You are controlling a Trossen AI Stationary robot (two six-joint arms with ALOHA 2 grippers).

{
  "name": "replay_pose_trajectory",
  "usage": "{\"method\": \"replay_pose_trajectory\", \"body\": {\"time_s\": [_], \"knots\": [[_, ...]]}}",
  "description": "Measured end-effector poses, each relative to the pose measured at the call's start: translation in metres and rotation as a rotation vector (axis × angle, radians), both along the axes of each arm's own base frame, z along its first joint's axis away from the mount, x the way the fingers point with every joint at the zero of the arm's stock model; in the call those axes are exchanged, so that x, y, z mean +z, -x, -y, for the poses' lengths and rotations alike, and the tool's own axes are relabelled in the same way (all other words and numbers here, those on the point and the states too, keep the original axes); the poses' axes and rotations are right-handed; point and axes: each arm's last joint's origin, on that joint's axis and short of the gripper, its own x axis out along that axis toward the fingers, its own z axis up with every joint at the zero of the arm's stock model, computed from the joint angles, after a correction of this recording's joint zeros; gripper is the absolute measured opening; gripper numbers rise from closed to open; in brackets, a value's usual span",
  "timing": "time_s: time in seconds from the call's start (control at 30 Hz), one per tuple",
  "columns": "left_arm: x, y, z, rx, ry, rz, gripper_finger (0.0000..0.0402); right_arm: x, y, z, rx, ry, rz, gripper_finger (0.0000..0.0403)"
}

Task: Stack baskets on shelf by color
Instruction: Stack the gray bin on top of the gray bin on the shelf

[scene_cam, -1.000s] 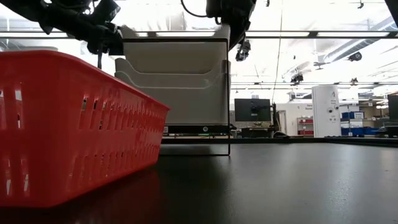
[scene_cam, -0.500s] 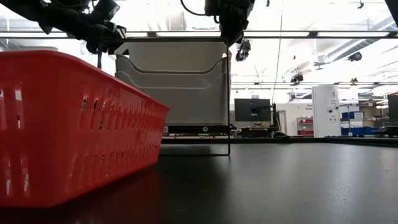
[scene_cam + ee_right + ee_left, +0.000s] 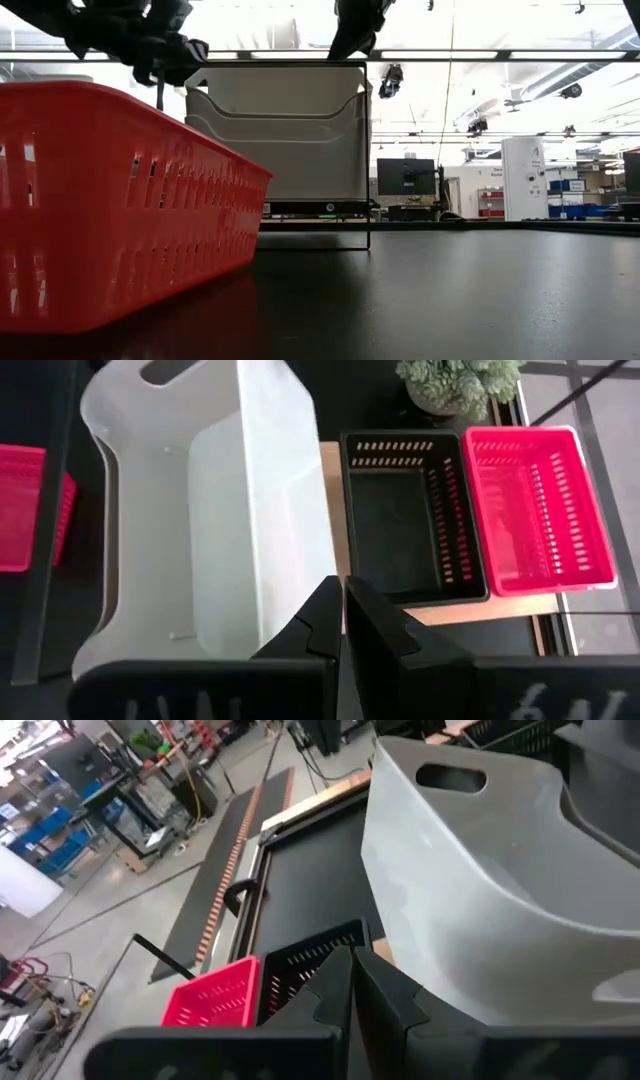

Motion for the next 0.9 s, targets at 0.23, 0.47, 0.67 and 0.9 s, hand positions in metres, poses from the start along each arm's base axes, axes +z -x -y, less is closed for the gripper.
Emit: {"method": "replay_pose_trajectory", "body": {"time_s": [0.23, 0.47, 0.67, 0.9], "knots": [[-0.006, -0.013, -0.005, 0.001, 0.015, -0.051, 0.0, -0.002, -0.002, -0.008, 0.033, -0.022, 0.002, 0.0009], [-0.009, -0.014, -0.006, -0.005, 0.007, -0.075, 0.0, -0.003, -0.003, -0.009, -0.022, -0.053, 0.007, 0.0009], [-0.006, -0.011, -0.005, -0.004, 0.0, -0.059, 0.0, 0.015, 0.0, -0.008, -0.215, -0.173, 0.067, 0.001], [-0.003, -0.008, -0.003, -0.004, -0.008, -0.037, 0.0, 0.019, 0.018, -0.015, -0.418, -0.312, -0.078, 0.0063]]}}
